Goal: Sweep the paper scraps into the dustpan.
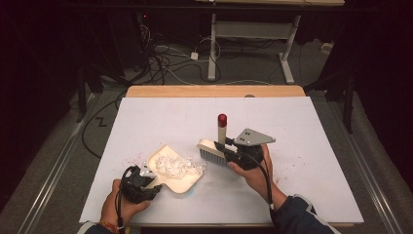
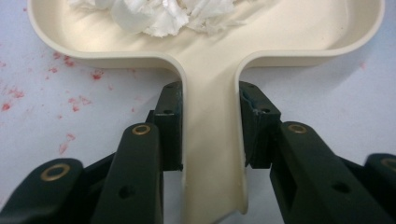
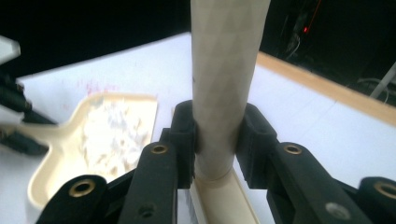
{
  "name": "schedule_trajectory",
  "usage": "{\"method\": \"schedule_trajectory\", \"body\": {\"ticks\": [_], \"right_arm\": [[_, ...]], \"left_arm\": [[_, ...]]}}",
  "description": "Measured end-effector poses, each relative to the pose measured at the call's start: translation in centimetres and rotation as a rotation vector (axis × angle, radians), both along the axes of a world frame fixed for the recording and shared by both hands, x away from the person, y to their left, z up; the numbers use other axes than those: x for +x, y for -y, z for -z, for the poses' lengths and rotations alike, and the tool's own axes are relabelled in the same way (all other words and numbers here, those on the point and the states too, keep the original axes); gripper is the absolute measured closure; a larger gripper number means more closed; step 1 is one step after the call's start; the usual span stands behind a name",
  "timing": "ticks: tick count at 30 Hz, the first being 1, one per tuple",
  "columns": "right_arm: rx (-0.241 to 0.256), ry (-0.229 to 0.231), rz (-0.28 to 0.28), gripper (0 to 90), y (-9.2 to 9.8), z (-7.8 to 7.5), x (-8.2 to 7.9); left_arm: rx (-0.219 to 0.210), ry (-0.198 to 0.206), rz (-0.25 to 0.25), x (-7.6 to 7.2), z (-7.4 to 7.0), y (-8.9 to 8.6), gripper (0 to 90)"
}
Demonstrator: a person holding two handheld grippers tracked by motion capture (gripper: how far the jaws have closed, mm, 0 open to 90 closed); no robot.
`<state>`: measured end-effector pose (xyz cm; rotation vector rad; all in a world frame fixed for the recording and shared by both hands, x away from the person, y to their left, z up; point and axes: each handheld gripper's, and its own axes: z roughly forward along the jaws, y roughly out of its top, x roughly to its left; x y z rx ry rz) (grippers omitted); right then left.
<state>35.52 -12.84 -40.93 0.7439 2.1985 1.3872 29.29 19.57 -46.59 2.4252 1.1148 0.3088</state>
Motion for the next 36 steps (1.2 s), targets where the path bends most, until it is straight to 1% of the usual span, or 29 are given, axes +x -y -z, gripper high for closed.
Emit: {"method": "schedule_trajectory", "body": {"ticks": [1, 3, 4, 5, 6, 8, 11, 13, 15, 18, 20, 24, 26, 28, 31, 32, 33, 36], "right_arm": [[0.017, -0.017, -0.015, 71.6, -0.3, 0.4, -0.4], [0.017, -0.018, -0.023, 71.7, -0.6, 0.4, -0.7], [0.019, -0.006, -0.043, 71.7, -1.5, 0.4, -1.3], [0.019, -0.006, -0.043, 71.7, -1.5, 0.4, -1.3], [0.031, -0.004, -0.056, 71.7, -2.0, 0.4, -1.5], [0.021, -0.009, -0.085, 71.6, -3.1, 0.5, -1.9], [0.007, 0.011, -0.110, 71.6, -4.6, 0.5, -2.2], [0.009, 0.019, -0.120, 71.7, -5.1, 0.3, -2.4], [0.017, 0.011, -0.139, 71.7, -5.3, 0.1, -2.6], [0.000, 0.023, -0.145, 71.6, -5.4, -0.2, -2.7], [0.001, 0.023, -0.144, 71.6, -5.2, -0.4, -2.6], [0.039, 0.028, -0.122, 71.6, -4.4, -1.0, -2.1], [0.063, 0.030, -0.101, 71.6, -3.9, -1.4, -1.7], [0.082, 0.038, -0.086, 71.7, -3.5, -1.6, -1.2], [0.097, 0.059, -0.064, 71.7, -3.3, -1.7, -0.4], [0.092, 0.067, -0.050, 71.6, -3.4, -1.6, -0.1], [0.075, 0.086, -0.035, 71.7, -3.5, -1.4, 0.4], [0.045, 0.100, 0.002, 71.6, -3.9, -0.9, 1.4]], "left_arm": [[0.000, 0.001, -0.001, 0.0, 0.0, 0.0, 63.5], [-0.004, 0.003, -0.003, 0.0, 0.1, 0.0, 63.4], [-0.006, 0.005, -0.002, 0.0, 0.1, 0.0, 63.5], [-0.008, 0.004, -0.004, 0.0, 0.1, 0.0, 63.5], [-0.011, 0.004, -0.007, -0.1, 0.1, 0.0, 63.4], [-0.008, 0.006, -0.005, -0.1, 0.1, 0.0, 63.4], [-0.005, 0.007, -0.004, -0.1, 0.1, 0.0, 63.4], [-0.010, 0.007, -0.008, -0.1, 0.1, 0.0, 63.4], [-0.011, 0.006, -0.007, -0.1, 0.1, 0.0, 63.4], [-0.011, 0.006, -0.005, -0.1, 0.1, 0.0, 63.4], [-0.011, 0.008, -0.008, -0.1, 0.1, 0.0, 63.4], [-0.011, 0.006, -0.007, -0.1, 0.1, 0.0, 63.4], [-0.010, 0.004, -0.004, -0.1, 0.1, 0.0, 63.4], [-0.010, 0.005, -0.005, 0.0, 0.1, 0.0, 63.4], [-0.010, 0.003, -0.002, -0.1, 0.1, 0.0, 63.4], [-0.010, 0.004, -0.002, -0.1, 0.1, 0.0, 63.4], [-0.010, 0.006, -0.004, 0.0, 0.1, 0.0, 63.4], [-0.011, 0.007, -0.004, 0.0, 0.1, -0.1, 63.4]]}}
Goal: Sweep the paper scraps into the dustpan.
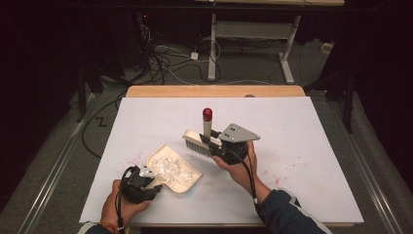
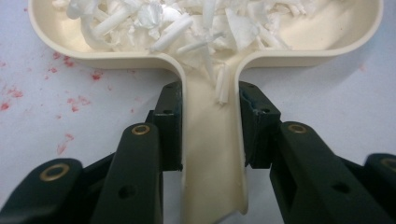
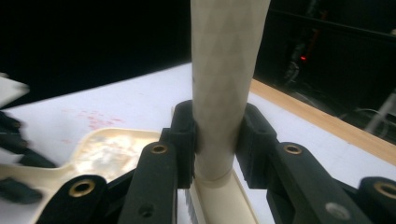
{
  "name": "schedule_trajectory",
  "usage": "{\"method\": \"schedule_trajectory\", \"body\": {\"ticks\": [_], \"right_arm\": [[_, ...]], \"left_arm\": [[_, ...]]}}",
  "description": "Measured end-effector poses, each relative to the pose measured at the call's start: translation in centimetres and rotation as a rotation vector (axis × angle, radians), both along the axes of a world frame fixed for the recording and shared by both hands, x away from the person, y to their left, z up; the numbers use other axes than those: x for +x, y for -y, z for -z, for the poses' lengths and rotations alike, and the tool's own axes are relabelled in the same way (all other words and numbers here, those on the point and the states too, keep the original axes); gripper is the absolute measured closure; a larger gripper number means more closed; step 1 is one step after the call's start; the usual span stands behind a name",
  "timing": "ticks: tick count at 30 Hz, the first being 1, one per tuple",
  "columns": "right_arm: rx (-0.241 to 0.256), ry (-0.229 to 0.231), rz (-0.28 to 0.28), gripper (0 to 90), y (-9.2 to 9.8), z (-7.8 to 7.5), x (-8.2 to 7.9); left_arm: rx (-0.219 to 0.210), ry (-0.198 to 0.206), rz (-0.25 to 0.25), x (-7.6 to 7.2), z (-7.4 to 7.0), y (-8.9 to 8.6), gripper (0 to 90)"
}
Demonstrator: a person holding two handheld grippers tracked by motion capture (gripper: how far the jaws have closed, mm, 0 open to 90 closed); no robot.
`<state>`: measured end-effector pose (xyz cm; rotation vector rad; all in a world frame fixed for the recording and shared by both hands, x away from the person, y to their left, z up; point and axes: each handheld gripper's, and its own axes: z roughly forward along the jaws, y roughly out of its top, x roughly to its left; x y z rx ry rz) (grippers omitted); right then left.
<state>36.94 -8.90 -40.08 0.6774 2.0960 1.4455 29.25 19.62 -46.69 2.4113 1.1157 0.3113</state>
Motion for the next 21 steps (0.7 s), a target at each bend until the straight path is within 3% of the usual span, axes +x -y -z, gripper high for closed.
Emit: {"method": "schedule_trajectory", "body": {"ticks": [3, 6, 11, 15, 18, 21], "right_arm": [[-0.043, 0.009, 0.036, 71.6, -0.6, 0.8, 1.1], [-0.061, -0.017, 0.021, 71.6, -1.1, 1.6, 1.6], [-0.059, -0.008, -0.058, 71.7, -2.2, 1.9, 1.0], [-0.069, -0.028, -0.127, 71.6, -2.9, 1.9, -0.1], [-0.050, -0.058, -0.182, 71.6, -3.4, 1.5, -1.1], [-0.054, -0.043, -0.206, 71.6, -3.8, 1.0, -1.9]], "left_arm": [[0.001, -0.005, 0.000, 0.0, -0.1, 0.0, 63.4], [0.004, -0.021, 0.001, 0.0, -0.3, -0.2, 63.4], [0.002, -0.033, 0.005, -0.1, -0.4, -0.6, 63.4], [0.004, -0.033, 0.007, -0.1, -0.4, -0.7, 63.4], [0.006, -0.032, 0.006, -0.1, -0.4, -0.7, 63.4], [0.008, -0.031, 0.006, -0.2, -0.4, -0.7, 63.4]]}}
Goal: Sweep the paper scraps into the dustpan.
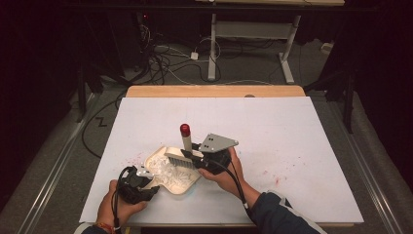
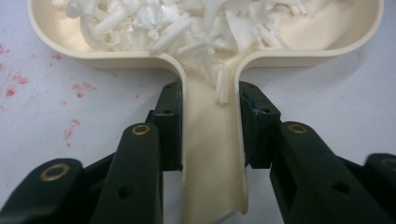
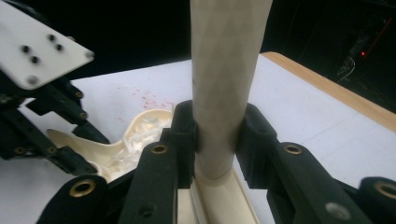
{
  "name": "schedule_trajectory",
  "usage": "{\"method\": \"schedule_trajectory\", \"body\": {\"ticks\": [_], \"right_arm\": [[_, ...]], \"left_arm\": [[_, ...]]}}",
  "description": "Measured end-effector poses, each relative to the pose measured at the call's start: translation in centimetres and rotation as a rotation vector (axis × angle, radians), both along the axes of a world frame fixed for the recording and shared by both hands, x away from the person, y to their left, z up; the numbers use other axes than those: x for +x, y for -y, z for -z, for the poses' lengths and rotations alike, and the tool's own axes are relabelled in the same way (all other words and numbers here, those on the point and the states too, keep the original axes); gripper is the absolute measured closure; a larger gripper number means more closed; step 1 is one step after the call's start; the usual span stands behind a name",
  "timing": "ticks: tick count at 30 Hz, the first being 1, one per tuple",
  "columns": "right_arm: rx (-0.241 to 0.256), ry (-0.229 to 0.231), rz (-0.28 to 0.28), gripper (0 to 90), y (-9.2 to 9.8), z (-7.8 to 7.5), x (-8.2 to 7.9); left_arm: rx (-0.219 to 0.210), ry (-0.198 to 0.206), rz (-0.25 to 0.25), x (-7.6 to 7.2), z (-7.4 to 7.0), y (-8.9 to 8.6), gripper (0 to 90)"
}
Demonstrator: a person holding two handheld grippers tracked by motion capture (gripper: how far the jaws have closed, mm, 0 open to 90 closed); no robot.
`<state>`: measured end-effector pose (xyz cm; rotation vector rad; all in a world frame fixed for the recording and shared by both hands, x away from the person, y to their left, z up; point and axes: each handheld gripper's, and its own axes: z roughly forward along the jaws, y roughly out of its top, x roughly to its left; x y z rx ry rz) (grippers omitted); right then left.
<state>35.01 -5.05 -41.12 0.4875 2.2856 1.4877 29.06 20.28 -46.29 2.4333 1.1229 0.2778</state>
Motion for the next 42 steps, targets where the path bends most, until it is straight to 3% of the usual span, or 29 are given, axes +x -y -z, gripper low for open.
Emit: {"method": "schedule_trajectory", "body": {"ticks": [4, 10, 18, 23, 29, 32, 36, 42], "right_arm": [[0.017, 0.008, -0.008, 71.6, 0.3, -1.0, -0.5], [0.046, 0.012, 0.033, 71.6, 2.1, -2.3, -0.4], [0.029, 0.011, 0.085, 71.6, 6.6, -3.1, -0.5], [0.015, -0.020, 0.115, 71.6, 10.1, -2.9, -0.7], [-0.014, -0.063, 0.078, 71.6, 12.9, -3.1, -2.6], [-0.040, -0.075, 0.060, 71.6, 13.2, -2.9, -3.5], [-0.088, -0.097, 0.024, 71.6, 11.8, -1.8, -3.8], [-0.085, -0.090, -0.011, 71.6, 9.3, -1.2, -3.8]], "left_arm": [[0.002, 0.002, 0.008, 0.0, 0.1, -0.1, 63.4], [0.006, 0.003, 0.011, -0.2, -0.3, -0.9, 63.4], [0.023, -0.022, 0.045, -0.8, -1.0, -2.1, 63.4], [0.037, -0.041, 0.086, -1.3, -1.2, -1.9, 63.4], [0.055, -0.054, 0.129, -1.5, -1.2, -0.9, 63.4], [0.067, -0.058, 0.144, -1.5, -1.0, -0.4, 63.4], [0.078, -0.058, 0.150, -1.5, -1.1, -0.1, 63.4], [0.081, -0.061, 0.155, -1.4, -1.1, 0.0, 63.4]]}}
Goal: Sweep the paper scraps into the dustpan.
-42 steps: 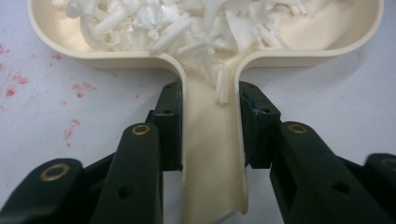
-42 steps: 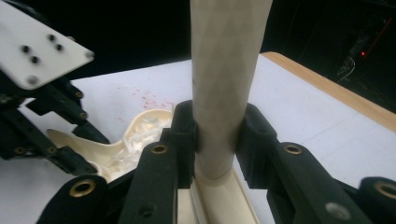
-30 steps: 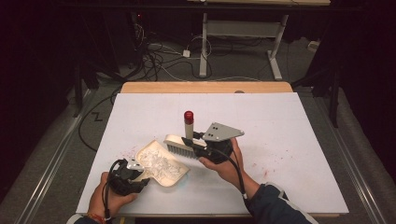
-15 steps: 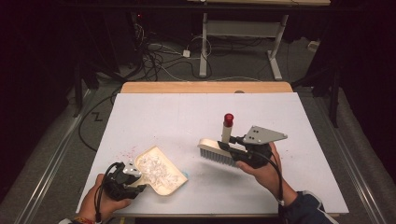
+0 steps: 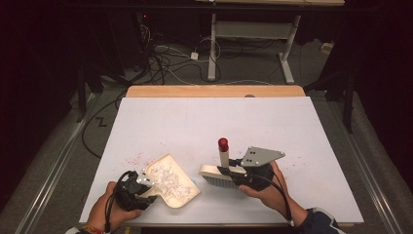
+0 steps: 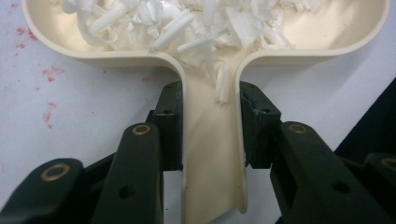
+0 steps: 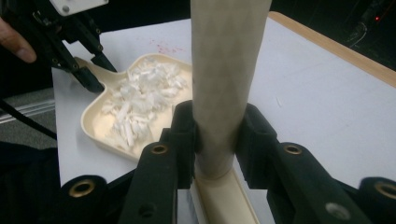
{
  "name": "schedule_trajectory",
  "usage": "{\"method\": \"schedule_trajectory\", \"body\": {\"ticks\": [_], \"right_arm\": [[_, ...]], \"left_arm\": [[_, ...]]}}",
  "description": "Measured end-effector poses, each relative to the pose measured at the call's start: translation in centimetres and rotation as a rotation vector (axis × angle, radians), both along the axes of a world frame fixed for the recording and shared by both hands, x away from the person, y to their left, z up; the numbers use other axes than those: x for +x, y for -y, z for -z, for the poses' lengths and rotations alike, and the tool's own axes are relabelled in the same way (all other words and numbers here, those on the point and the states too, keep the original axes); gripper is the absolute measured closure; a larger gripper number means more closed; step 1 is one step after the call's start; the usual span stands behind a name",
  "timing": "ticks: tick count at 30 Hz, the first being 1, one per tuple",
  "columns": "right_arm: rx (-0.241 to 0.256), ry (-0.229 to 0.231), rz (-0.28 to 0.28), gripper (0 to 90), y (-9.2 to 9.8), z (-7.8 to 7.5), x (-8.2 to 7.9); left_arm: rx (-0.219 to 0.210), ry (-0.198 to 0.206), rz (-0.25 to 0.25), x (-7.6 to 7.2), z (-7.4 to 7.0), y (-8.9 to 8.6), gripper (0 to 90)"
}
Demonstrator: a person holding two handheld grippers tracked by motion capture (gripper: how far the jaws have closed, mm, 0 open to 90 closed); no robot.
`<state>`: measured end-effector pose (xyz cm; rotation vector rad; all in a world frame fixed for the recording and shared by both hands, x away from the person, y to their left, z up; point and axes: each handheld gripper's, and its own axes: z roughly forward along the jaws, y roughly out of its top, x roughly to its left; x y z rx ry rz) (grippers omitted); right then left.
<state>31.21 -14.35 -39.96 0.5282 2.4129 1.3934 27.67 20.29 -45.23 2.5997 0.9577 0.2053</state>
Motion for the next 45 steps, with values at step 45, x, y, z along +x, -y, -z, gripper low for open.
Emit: {"method": "schedule_trajectory", "body": {"ticks": [45], "right_arm": [[0.084, -0.025, 0.005, 71.7, -2.4, 0.9, 1.2]], "left_arm": [[0.007, -0.013, 0.013, 0.3, 0.3, 0.7, 63.4]]}}
